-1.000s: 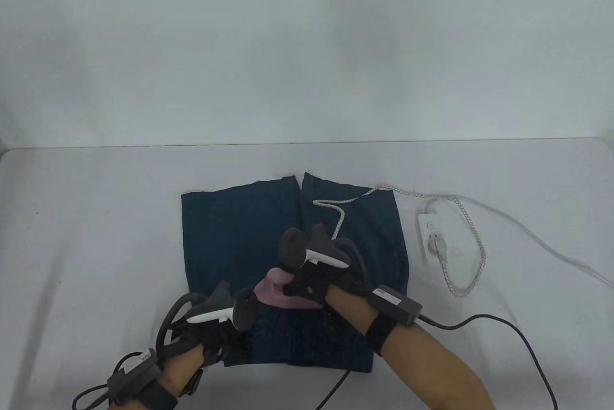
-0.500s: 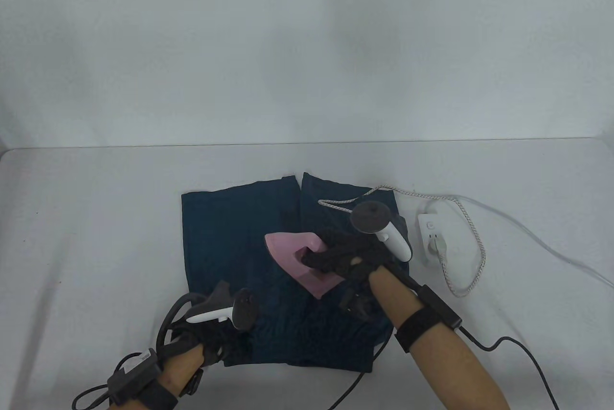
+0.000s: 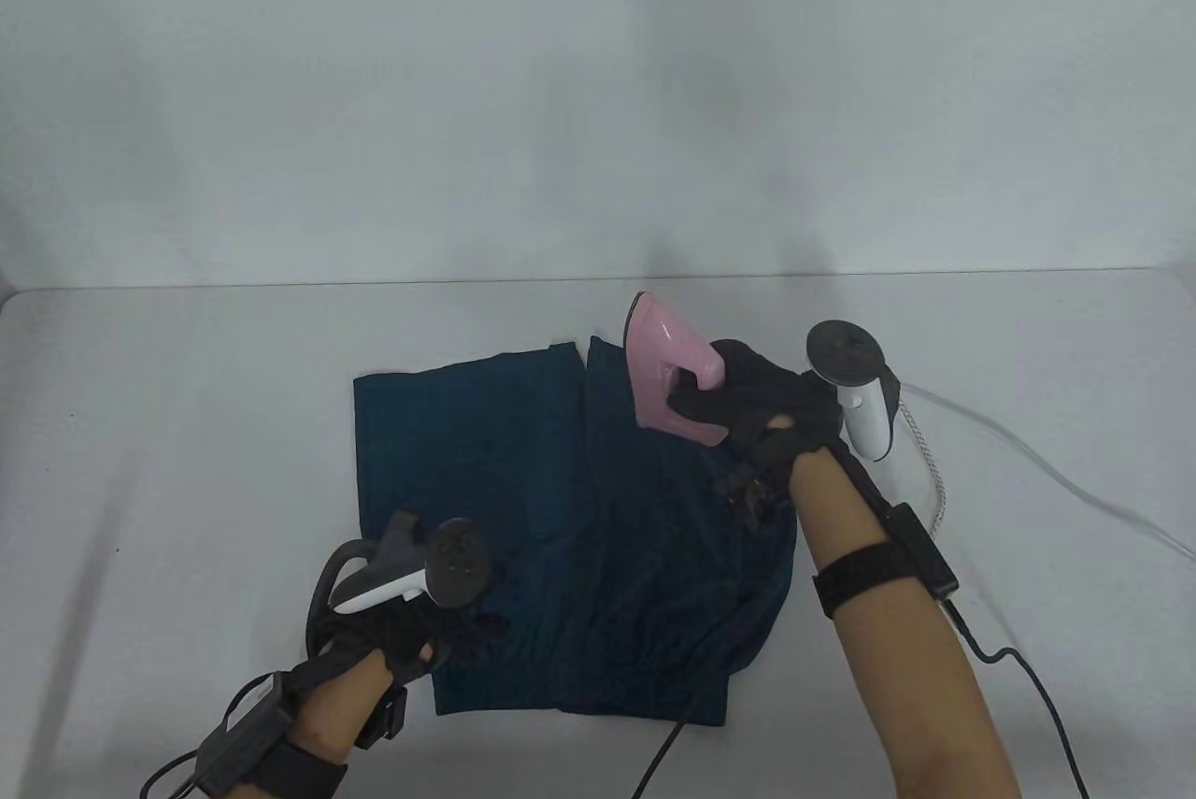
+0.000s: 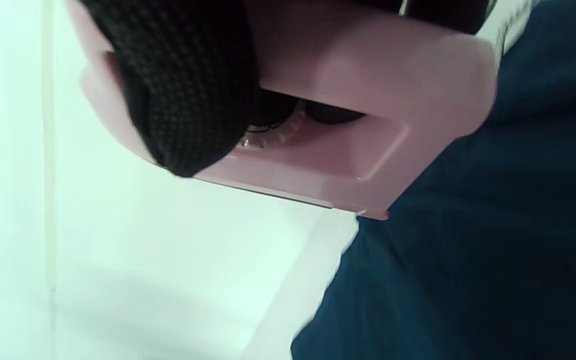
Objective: Iron shorts with electric iron on table
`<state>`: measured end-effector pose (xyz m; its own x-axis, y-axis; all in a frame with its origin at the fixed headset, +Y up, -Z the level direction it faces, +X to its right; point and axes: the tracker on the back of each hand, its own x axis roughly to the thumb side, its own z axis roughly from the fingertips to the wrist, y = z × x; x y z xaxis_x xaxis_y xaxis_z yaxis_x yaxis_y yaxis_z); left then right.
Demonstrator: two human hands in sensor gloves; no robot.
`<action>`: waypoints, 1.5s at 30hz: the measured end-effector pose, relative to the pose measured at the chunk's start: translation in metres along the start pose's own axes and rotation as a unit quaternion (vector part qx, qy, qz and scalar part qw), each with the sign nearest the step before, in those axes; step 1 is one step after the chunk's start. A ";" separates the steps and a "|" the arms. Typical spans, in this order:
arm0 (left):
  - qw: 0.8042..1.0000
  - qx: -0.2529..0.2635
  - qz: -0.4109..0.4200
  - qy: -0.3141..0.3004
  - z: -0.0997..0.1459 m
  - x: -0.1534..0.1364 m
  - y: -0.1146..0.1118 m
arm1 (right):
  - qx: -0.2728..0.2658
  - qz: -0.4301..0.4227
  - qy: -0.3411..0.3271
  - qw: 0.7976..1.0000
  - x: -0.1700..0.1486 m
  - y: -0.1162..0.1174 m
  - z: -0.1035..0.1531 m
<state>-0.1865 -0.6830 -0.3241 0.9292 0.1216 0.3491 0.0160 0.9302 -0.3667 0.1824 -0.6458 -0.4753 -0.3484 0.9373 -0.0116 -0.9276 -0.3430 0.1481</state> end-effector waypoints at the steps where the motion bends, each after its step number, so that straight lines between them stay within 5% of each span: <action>1: 1.000 0.029 0.011 0.004 0.002 -0.001 0.002 | -0.016 0.004 -0.003 1.000 0.000 -0.006 -0.001; 4: 0.997 0.070 0.039 0.014 0.004 -0.010 0.000 | -0.077 0.036 -0.002 0.996 -0.005 -0.029 -0.001; 11: 0.997 0.047 0.046 0.035 0.005 -0.029 -0.006 | -0.202 0.086 0.041 0.975 -0.035 -0.080 0.011; 20: 0.997 0.042 0.048 0.036 0.003 -0.032 -0.007 | -0.278 0.081 0.116 0.950 -0.089 -0.128 0.040; 27: 0.998 0.032 0.040 0.037 0.001 -0.030 -0.010 | -0.294 0.052 0.156 0.942 -0.121 -0.146 0.056; 45: 0.999 0.014 0.030 0.043 0.000 -0.029 -0.013 | -0.276 -0.002 0.192 0.942 -0.161 -0.149 0.073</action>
<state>-0.2135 -0.6989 -0.3297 0.9565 0.1482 0.2513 -0.0499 0.9318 -0.3595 0.3865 -0.7410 -0.4231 -0.2701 0.8831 -0.3835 -0.8212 -0.4193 -0.3871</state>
